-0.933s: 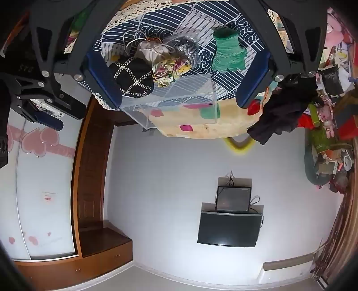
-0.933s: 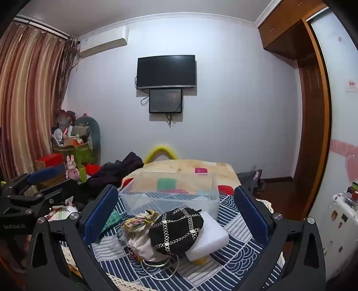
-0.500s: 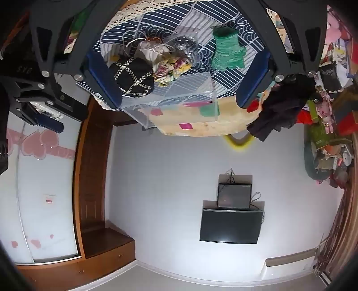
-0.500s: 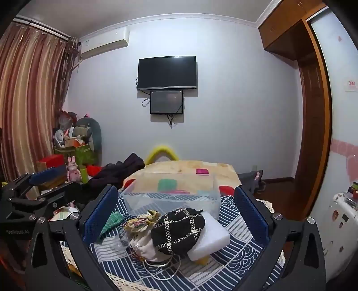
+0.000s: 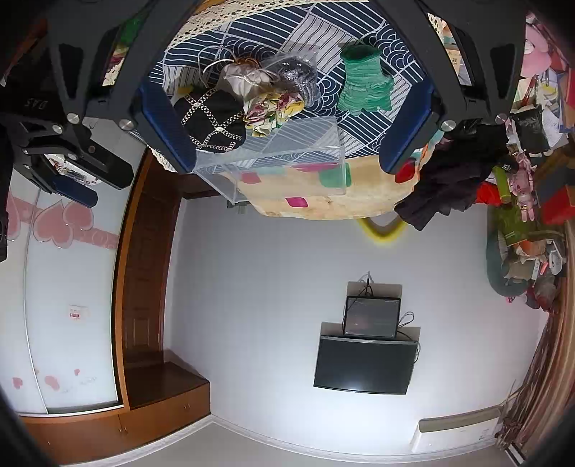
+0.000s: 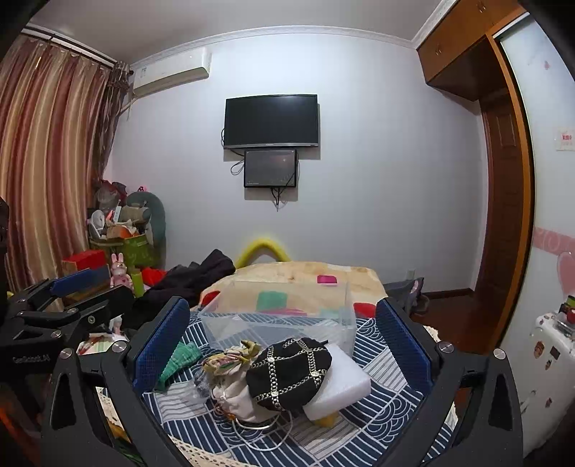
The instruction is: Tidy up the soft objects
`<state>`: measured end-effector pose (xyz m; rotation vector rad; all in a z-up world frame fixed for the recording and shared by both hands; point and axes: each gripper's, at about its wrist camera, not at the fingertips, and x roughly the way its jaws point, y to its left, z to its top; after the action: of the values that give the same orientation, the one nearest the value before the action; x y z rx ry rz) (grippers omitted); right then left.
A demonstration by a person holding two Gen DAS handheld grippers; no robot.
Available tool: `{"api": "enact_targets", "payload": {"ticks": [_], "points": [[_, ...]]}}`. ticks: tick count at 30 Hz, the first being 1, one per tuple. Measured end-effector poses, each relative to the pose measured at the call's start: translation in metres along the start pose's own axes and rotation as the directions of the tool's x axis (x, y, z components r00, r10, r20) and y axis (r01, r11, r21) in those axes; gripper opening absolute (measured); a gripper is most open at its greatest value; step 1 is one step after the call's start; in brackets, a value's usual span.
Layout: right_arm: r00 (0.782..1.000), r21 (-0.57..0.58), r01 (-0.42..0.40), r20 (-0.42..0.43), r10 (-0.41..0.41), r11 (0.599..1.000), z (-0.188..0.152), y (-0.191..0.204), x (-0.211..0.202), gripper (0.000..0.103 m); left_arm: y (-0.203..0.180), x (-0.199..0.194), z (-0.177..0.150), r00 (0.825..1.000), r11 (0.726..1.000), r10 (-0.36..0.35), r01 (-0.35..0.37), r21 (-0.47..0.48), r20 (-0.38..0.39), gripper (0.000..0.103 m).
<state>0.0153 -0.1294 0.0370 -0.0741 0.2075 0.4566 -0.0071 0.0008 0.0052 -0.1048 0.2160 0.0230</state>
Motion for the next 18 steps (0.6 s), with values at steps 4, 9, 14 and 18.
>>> {"api": "enact_targets", "payload": {"ticks": [4,9,14,18], "points": [[1.000,0.003,-0.002,0.003,0.002,1.000,-0.0002,0.0002,-0.0001,0.103,0.0006,0.0002,0.0002,1.000,1.000,0.001,-0.001,-0.001,0.000,0.103],[1.000,0.008,-0.003,0.005,0.003,1.000,0.0000,0.0000,-0.0012,0.103,0.0010,0.0005,0.0011,1.000,1.000,-0.001,0.001,0.002,-0.001,0.103],[1.000,0.009,-0.003,0.007,0.003,1.000,0.0000,0.0000,-0.0021,0.103,-0.0025,0.0010,0.0005,1.000,1.000,-0.004,0.004,0.008,-0.002,0.103],[1.000,0.009,-0.008,0.009,0.008,1.000,0.0009,-0.0007,-0.0028,0.103,-0.0063,0.0008,-0.0009,1.000,1.000,-0.007,0.007,0.012,0.001,0.103]]}}
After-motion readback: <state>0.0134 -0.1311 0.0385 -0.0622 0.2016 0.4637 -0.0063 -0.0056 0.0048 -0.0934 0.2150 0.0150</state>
